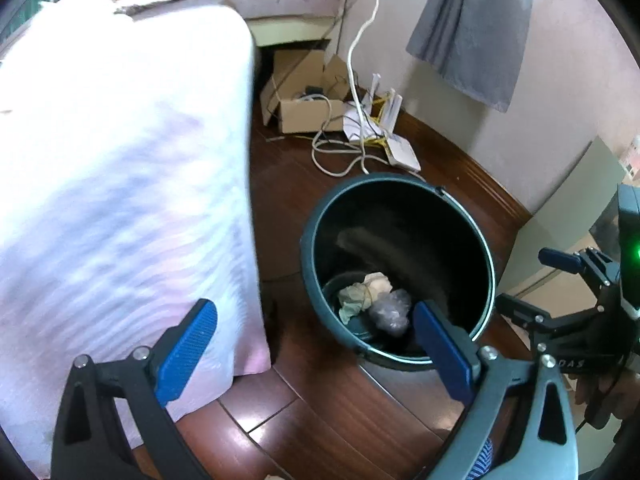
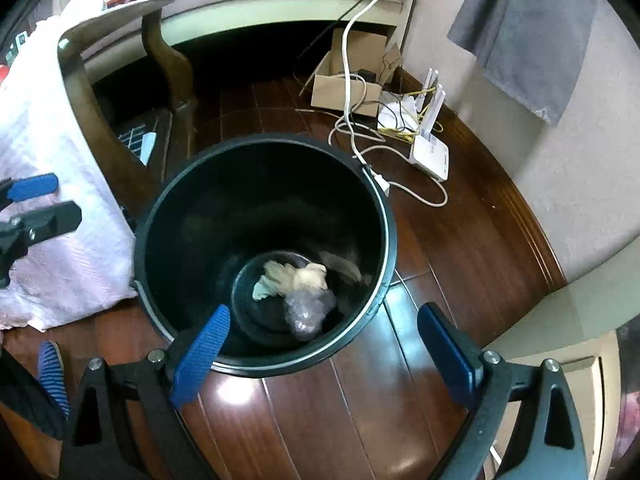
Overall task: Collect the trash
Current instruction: 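Move both tools back from the bucket to the table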
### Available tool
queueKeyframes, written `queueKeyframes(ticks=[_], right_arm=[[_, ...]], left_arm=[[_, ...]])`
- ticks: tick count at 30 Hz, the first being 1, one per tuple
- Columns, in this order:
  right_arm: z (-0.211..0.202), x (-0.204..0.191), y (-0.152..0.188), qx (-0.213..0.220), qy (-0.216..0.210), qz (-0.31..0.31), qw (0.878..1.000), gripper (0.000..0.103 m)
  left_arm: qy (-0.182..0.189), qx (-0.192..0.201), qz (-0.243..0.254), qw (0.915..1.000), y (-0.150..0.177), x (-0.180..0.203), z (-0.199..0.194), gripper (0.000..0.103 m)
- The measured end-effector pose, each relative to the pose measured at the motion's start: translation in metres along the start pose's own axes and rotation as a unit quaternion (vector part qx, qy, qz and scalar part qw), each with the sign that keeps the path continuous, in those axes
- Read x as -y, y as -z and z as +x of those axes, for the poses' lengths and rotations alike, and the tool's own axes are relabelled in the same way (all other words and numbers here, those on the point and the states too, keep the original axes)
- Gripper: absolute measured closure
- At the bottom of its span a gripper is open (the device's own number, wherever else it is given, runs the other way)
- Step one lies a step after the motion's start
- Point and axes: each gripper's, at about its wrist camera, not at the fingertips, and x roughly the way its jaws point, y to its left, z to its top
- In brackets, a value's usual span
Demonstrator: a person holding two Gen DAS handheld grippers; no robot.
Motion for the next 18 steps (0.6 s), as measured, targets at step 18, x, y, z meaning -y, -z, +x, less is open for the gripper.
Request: queueKeyframes(ticks=[18], right_arm=[[-0.111,-0.067,-0.021,0.068,-0.026,0.004,0.997,0.003]], left_arm=[[-0.047,0.077,-0.034,0.9954,0.009,-0.042,-0.102,0.001]])
